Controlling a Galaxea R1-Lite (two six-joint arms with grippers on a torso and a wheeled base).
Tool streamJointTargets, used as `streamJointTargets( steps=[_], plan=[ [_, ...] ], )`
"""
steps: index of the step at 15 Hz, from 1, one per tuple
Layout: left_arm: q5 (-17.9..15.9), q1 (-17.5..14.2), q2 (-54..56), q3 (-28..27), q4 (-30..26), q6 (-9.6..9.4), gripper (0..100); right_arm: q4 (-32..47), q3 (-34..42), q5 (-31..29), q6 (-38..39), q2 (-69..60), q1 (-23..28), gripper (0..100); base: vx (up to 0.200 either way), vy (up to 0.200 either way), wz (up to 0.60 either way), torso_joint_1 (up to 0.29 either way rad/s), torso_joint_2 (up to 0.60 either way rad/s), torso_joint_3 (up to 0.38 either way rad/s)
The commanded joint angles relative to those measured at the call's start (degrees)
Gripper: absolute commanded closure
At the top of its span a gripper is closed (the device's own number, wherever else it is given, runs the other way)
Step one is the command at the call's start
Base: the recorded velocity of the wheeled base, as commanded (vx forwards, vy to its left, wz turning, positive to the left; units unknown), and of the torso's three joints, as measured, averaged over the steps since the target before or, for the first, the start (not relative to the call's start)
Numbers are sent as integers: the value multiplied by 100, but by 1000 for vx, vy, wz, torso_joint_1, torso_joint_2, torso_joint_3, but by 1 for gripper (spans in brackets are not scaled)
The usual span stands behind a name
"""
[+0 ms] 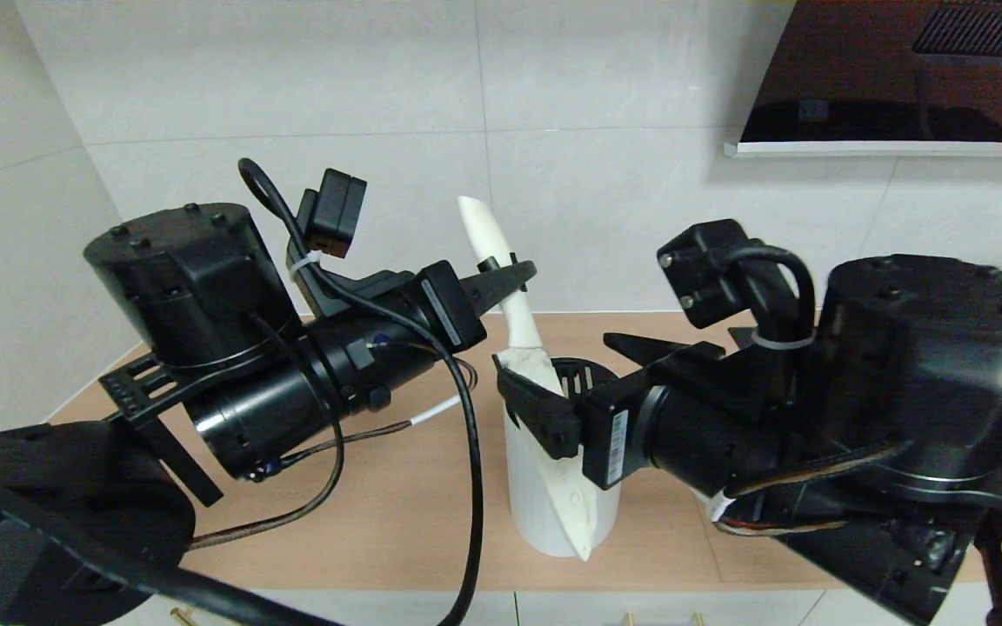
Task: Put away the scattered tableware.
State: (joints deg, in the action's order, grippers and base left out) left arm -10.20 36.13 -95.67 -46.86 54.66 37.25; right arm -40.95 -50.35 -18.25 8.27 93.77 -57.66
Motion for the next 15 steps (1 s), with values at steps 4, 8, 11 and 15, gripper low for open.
streamJointTargets(
  steps=[4, 8, 11, 15],
  plan=[
    [1003, -36, 532, -1967, -2399, -403, 100, 52, 306, 243, -194, -1432, 1319, 0, 0, 0, 0, 0, 0, 0],
    [1565, 157, 347, -2275, -2522, -1493, 100, 52, 579, 313, -202, -1581, 1627, 0, 0, 0, 0, 0, 0, 0],
    [2453, 447, 207, -1915, -1784, -2135, 100, 43, 570, 313, -202, -1520, 1811, 0, 0, 0, 0, 0, 0, 0],
    [4299, 913, -602, -2055, -1072, -2952, 100, 43, 587, 313, -202, -1449, 1811, 0, 0, 0, 0, 0, 0, 0]
  ],
)
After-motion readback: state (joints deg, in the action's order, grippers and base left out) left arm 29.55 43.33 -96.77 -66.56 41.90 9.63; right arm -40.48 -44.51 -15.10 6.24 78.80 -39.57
